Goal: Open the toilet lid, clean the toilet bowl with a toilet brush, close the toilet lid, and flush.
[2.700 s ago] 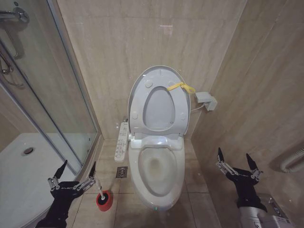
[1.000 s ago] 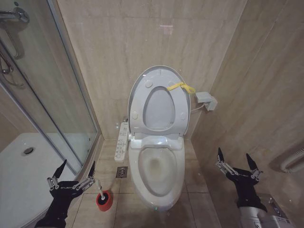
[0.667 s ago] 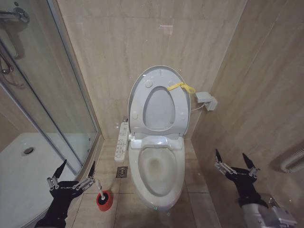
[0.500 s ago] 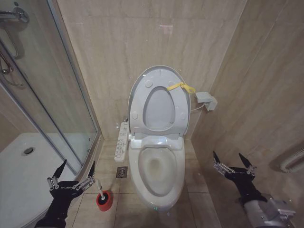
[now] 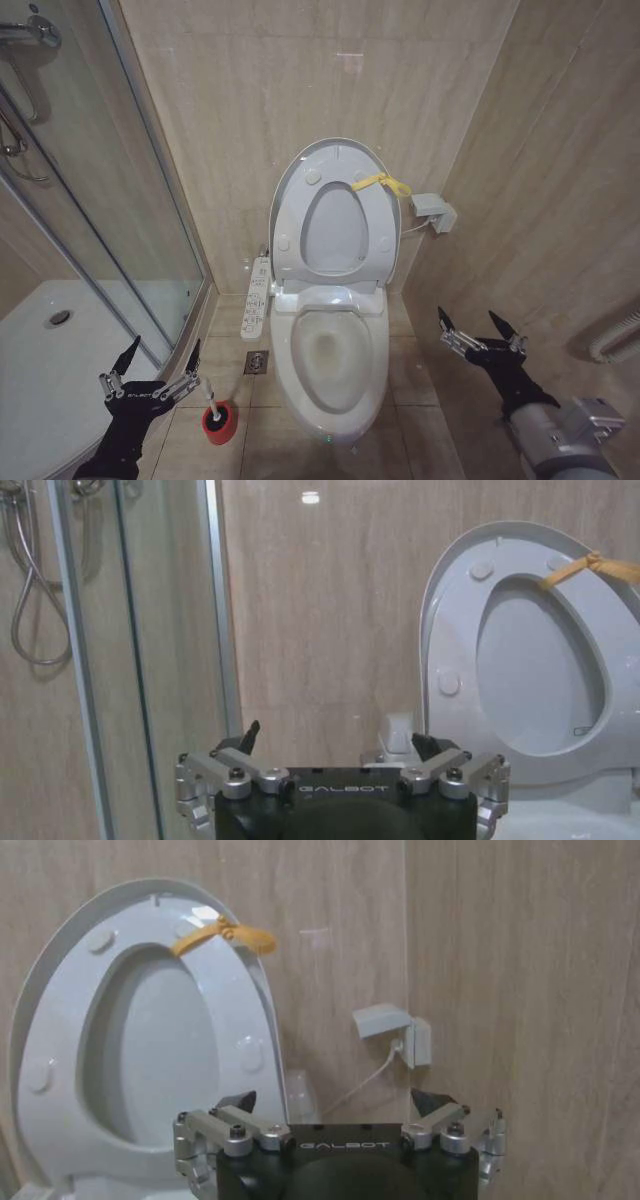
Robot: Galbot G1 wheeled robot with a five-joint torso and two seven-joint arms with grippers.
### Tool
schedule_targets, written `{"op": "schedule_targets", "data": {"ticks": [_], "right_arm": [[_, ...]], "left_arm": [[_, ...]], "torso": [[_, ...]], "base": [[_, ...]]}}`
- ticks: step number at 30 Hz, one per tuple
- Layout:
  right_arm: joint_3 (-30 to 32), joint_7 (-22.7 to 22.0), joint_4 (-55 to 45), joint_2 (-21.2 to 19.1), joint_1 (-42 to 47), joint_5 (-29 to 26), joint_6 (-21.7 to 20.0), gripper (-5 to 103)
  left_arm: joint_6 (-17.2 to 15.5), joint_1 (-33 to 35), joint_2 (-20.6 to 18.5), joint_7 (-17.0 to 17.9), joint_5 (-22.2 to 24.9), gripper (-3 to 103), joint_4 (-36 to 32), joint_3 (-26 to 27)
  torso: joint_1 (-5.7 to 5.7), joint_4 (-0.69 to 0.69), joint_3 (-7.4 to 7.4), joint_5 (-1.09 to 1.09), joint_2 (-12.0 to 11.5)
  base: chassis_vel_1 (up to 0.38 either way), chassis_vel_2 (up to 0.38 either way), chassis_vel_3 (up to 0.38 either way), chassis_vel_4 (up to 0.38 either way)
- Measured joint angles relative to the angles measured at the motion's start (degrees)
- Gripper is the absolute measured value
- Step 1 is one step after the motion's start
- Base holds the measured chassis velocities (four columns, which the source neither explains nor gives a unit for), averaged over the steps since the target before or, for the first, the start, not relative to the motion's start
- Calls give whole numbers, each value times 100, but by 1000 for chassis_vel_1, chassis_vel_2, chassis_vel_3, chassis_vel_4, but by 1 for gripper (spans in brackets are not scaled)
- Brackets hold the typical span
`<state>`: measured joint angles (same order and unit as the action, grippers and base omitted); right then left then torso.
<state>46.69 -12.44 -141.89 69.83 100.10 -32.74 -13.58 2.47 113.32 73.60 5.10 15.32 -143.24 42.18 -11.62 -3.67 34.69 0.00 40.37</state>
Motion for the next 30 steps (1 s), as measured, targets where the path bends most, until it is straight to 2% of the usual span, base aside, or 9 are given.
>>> {"op": "schedule_targets", "data": {"ticks": [4, 10, 21, 28, 30], "right_arm": [[-57, -27, 208, -36, -236, -29, -5, 100], [-151, -97, 892, -247, -1066, -180, 40, 100], [-575, -152, 2435, -739, -2571, -328, 395, 100], [-1224, -265, 3145, -936, -3649, -453, 648, 100], [-1511, -438, 3458, -904, -4022, -434, 910, 100]], "left_arm": [[0, 0, 0, 0, 0, 100, 0, 0], [0, 0, 0, 0, 0, 100, 0, 0], [-1, 0, 0, -1, 0, 100, 0, 0], [-1, 0, 0, 0, 0, 100, 0, 0], [-1, 0, 0, 0, 0, 100, 0, 0]], "torso": [[0, 1, 0, 0, 0], [0, 2, 0, 1, 0], [-1, 0, 0, 1, 0], [-1, 0, 1, 0, -1], [-1, 1, 0, 0, -1]], "base": [[0, 0, 0, 0], [0, 0, 0, 0], [0, 0, 0, 0], [0, 0, 0, 0], [0, 0, 0, 0]]}}
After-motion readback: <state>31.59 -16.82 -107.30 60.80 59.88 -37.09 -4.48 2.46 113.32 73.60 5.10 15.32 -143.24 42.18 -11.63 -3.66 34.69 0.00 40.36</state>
